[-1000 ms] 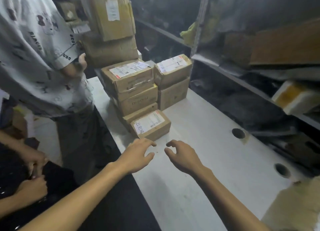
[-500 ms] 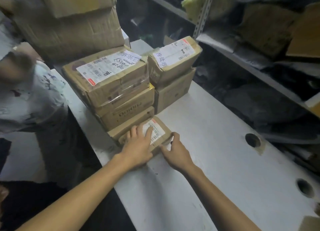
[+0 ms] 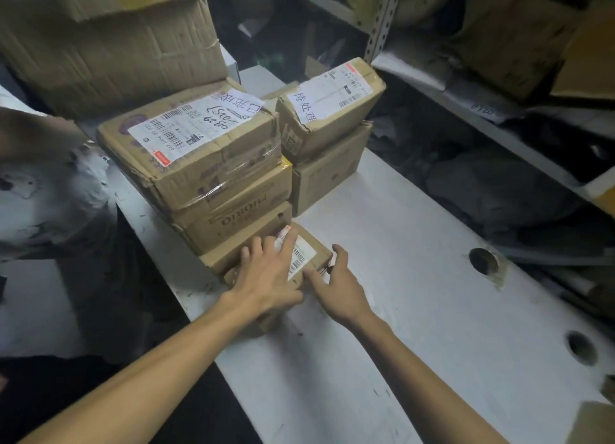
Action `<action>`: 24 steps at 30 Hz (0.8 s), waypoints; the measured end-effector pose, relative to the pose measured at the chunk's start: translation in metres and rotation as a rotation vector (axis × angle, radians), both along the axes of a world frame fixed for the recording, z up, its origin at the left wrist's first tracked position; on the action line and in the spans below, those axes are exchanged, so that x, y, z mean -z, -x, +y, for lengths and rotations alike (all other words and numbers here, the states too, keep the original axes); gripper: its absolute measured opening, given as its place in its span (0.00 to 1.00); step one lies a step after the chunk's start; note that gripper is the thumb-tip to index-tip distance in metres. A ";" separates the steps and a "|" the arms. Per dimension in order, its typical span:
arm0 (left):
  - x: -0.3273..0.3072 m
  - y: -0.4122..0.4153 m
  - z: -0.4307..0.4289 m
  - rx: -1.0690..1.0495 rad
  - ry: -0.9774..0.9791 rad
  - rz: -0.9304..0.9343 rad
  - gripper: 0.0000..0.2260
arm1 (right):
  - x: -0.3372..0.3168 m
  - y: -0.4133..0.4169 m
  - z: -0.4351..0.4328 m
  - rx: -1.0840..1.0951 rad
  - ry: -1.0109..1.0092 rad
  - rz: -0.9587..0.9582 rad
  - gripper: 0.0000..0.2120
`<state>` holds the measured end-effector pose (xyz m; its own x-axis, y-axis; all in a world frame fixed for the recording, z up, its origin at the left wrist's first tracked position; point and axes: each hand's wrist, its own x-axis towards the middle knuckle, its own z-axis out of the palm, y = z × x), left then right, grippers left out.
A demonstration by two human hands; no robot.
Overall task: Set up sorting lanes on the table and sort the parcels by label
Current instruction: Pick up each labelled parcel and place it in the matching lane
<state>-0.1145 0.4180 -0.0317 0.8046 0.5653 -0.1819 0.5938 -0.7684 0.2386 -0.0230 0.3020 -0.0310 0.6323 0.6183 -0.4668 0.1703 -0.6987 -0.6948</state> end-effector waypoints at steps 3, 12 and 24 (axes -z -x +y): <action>-0.010 0.006 -0.006 0.122 0.005 0.009 0.51 | -0.008 -0.003 -0.013 0.078 -0.024 -0.026 0.35; -0.054 -0.002 -0.060 0.685 -0.034 -0.052 0.50 | -0.040 -0.029 -0.087 0.169 -0.232 0.287 0.30; -0.098 -0.008 -0.134 0.887 -0.090 -0.008 0.53 | -0.082 -0.023 -0.199 0.274 -0.291 0.299 0.14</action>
<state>-0.1062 0.2842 0.0662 0.9540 -0.2540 -0.1591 -0.2297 -0.9606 0.1566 -0.0003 0.1028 0.0511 0.6542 0.5800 -0.4854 -0.2291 -0.4597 -0.8580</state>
